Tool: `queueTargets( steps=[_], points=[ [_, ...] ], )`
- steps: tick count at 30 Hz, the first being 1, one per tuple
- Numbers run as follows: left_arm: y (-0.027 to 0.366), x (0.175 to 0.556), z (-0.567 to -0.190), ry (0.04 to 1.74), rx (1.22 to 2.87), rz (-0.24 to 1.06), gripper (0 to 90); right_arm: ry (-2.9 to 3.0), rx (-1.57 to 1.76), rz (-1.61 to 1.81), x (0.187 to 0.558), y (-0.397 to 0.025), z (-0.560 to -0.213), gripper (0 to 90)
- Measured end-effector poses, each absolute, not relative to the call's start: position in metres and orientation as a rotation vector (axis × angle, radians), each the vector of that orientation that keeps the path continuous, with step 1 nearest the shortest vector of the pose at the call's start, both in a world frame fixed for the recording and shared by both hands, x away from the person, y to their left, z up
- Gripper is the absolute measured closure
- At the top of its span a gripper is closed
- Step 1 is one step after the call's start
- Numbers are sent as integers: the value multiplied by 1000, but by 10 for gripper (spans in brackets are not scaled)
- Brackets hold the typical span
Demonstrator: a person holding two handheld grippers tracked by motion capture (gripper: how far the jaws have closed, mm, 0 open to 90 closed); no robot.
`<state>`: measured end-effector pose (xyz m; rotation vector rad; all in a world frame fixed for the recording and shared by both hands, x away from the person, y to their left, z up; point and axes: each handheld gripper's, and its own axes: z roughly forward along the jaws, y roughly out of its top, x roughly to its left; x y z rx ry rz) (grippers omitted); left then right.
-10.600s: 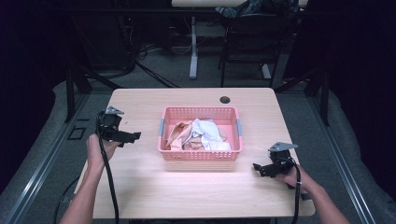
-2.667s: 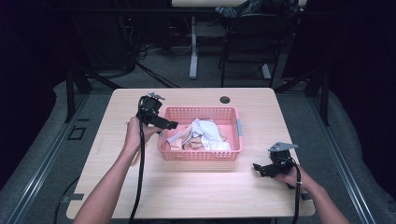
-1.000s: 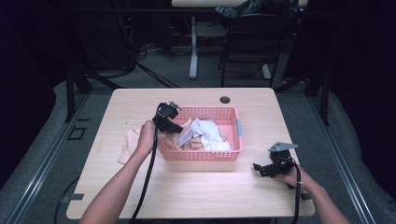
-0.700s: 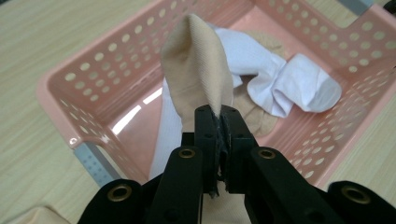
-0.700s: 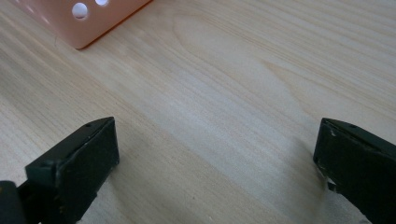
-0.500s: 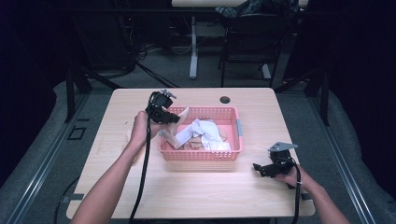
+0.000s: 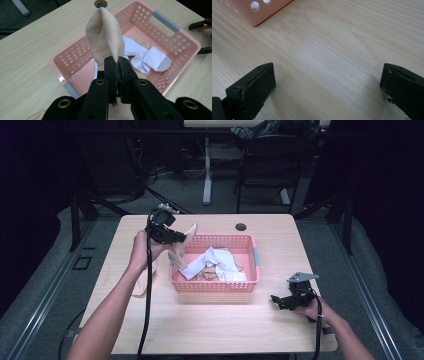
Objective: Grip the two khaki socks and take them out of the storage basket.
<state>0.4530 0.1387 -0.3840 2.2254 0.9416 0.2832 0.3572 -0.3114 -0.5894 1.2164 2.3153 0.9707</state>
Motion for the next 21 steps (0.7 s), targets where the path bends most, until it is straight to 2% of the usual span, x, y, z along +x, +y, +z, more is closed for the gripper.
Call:
queueTargets(
  steps=[21],
  points=[
    [192, 445, -362, 1024, 2160, 346, 869, 2314, 1216, 966, 357, -311, -589, 0]
  ],
)
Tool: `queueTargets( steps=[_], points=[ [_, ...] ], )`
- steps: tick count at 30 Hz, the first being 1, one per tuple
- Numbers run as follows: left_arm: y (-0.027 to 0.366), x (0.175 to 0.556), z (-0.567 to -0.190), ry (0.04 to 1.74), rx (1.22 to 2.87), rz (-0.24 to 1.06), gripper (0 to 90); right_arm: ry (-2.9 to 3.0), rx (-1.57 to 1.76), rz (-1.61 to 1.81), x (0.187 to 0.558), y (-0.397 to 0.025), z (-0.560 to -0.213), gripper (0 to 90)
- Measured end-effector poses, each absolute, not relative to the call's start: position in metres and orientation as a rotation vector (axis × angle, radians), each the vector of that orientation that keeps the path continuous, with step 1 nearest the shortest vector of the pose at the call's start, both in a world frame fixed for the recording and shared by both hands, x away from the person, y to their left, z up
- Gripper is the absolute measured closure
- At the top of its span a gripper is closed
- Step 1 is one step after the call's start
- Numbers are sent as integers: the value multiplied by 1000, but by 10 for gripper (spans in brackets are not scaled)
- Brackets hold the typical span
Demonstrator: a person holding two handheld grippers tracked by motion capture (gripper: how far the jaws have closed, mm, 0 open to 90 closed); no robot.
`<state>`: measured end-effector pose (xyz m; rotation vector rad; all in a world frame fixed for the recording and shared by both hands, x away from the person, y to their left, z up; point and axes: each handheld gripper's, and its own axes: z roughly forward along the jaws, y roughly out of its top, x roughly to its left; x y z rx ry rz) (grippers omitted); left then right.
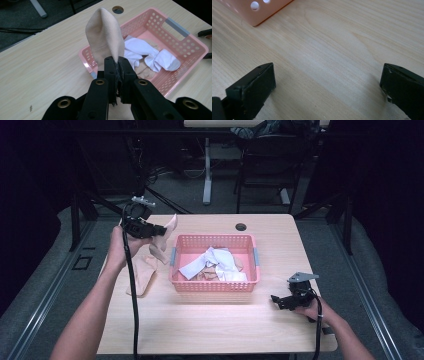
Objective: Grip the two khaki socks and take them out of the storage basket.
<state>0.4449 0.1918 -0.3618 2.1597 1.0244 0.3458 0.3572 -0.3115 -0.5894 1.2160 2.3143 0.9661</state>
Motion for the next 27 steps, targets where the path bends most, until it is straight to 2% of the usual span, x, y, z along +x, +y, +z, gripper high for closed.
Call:
queueTargets(
  steps=[11, 27],
  points=[
    [228, 438, -360, 1094, 2118, 374, 869, 2314, 1216, 965, 357, -311, -589, 0],
    [259, 430, -366, 1159, 2105, 378, 868, 2315, 1216, 969, 357, -311, -589, 0]
  ],
)
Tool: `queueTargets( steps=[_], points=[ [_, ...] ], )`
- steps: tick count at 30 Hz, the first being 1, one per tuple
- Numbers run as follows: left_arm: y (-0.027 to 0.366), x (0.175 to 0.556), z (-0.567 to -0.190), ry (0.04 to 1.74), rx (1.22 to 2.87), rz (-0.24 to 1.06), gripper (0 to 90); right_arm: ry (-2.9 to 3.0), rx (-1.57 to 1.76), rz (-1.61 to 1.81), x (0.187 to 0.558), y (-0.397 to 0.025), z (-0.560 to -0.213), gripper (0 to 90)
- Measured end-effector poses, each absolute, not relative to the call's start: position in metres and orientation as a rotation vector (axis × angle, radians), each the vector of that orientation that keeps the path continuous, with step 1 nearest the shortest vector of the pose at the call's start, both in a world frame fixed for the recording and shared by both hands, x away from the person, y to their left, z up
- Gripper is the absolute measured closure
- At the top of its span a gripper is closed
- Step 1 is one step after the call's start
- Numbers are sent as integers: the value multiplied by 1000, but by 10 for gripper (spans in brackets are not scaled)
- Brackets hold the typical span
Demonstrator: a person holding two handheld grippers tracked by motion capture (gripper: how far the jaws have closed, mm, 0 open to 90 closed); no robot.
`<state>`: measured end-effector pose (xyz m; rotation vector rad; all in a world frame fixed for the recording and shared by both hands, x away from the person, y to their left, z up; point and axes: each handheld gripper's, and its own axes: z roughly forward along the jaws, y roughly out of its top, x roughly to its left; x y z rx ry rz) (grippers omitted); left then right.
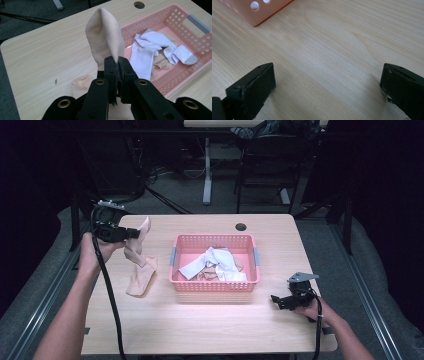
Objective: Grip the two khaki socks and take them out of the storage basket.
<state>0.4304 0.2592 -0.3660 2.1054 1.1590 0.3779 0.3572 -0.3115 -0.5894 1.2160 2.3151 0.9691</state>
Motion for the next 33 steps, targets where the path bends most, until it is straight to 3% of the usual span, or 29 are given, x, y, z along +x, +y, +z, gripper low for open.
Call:
queueTargets(
  steps=[33],
  points=[
    [304, 437, -467, 1447, 2124, 226, 868, 2315, 1216, 969, 357, -311, -589, 0]
  ],
)
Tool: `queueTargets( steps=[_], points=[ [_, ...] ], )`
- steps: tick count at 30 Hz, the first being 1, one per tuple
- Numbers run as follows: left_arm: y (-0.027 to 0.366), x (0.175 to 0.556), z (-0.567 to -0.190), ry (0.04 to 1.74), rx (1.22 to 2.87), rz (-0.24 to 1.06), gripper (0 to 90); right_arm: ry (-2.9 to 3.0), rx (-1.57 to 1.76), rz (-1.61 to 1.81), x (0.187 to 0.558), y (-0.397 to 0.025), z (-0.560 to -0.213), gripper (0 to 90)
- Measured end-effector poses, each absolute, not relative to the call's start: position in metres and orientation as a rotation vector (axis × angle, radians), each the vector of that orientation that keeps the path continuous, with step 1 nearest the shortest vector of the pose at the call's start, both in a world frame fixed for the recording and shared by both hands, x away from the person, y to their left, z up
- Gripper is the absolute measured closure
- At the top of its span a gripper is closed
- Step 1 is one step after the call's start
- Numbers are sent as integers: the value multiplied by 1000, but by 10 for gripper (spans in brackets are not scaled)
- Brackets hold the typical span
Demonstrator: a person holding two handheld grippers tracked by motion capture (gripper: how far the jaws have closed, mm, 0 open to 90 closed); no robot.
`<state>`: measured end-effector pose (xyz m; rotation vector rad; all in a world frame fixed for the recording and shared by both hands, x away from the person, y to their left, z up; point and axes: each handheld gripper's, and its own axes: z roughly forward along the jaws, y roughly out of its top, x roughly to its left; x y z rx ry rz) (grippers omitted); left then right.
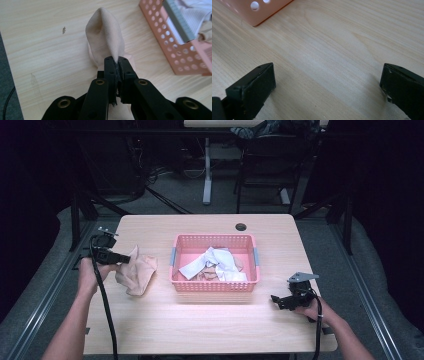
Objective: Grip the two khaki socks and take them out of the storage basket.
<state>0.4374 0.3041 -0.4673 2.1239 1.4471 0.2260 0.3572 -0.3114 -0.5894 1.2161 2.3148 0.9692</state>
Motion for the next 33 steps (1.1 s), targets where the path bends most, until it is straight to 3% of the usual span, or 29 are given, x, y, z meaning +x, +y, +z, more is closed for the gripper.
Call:
queueTargets(
  steps=[25, 33],
  points=[
    [306, 460, -538, 1604, 2108, 146, 856, 2320, 1213, 958, 357, -312, -589, 0],
    [308, 452, -521, 1601, 2106, 224, 866, 2313, 1217, 964, 357, -311, -589, 0]
  ],
)
